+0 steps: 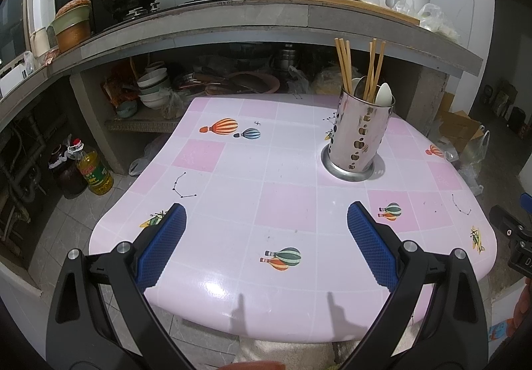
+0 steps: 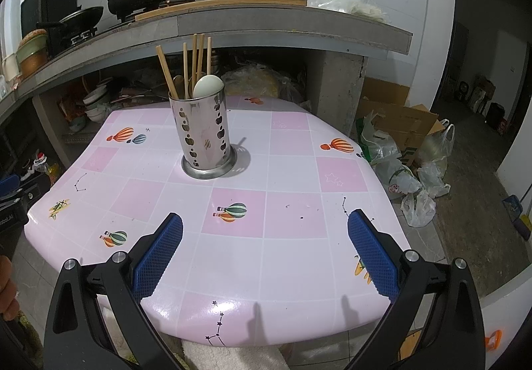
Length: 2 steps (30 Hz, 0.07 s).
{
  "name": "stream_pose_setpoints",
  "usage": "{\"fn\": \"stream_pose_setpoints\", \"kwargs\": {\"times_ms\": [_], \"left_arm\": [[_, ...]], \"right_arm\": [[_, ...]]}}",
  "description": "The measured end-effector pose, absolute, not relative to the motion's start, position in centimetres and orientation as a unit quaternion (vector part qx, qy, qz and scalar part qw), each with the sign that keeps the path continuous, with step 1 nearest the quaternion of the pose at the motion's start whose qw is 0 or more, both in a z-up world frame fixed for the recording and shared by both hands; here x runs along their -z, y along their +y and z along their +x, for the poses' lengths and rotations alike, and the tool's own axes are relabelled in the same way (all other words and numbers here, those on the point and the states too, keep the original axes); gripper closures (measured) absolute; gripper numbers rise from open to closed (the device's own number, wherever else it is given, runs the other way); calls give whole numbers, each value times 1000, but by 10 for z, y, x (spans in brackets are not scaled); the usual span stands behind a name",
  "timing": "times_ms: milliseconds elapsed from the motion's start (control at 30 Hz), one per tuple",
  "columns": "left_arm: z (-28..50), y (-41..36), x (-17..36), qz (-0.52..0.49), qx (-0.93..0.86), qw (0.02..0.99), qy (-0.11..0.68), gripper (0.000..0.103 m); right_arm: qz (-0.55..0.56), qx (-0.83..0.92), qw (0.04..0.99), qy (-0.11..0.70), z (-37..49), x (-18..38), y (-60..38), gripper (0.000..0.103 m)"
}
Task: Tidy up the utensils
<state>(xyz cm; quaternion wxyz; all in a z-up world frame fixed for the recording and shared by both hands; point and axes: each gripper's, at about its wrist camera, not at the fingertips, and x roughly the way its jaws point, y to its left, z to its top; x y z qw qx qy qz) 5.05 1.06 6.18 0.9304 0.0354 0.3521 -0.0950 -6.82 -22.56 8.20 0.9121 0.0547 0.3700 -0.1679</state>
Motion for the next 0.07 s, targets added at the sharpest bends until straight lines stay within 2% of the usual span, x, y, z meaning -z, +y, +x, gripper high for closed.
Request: {"fn": "stream_pose_setpoints", "kwargs": {"times_ms": [67], "left_arm": [[51, 11, -61, 35, 95, 930, 353, 9]], "right_arm": [[55, 167, 912, 371, -69, -82, -226, 6]]}}
